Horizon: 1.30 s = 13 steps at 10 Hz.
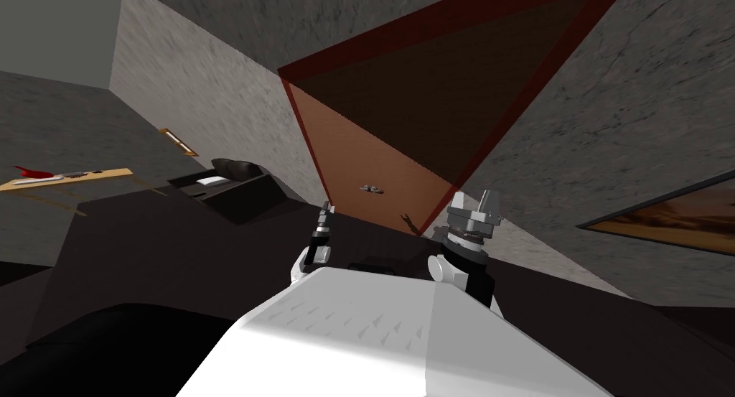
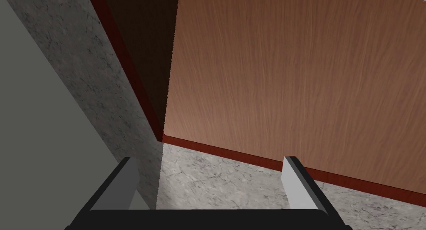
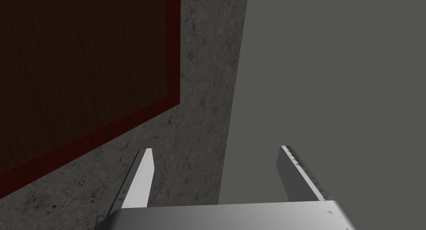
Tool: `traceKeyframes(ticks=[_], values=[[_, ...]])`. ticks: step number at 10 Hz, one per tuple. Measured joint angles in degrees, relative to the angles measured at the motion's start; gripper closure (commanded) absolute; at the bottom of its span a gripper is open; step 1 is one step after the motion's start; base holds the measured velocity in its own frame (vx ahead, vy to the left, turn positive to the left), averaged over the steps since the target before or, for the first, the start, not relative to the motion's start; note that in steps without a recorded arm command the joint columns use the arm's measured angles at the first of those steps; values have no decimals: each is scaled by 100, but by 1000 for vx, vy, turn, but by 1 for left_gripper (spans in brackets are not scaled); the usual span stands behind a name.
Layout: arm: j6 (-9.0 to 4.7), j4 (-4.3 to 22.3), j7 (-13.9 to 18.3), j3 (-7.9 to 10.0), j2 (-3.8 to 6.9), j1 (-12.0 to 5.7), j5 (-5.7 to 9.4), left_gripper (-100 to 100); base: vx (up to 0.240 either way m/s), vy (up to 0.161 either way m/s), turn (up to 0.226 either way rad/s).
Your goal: Pull the door open
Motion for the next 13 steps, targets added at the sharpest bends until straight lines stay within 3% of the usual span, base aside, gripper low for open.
traceKeyframes(ticks=[13], values=[[-589,2162,582,-71,373,-522,-190,-100,107,-21,-68]])
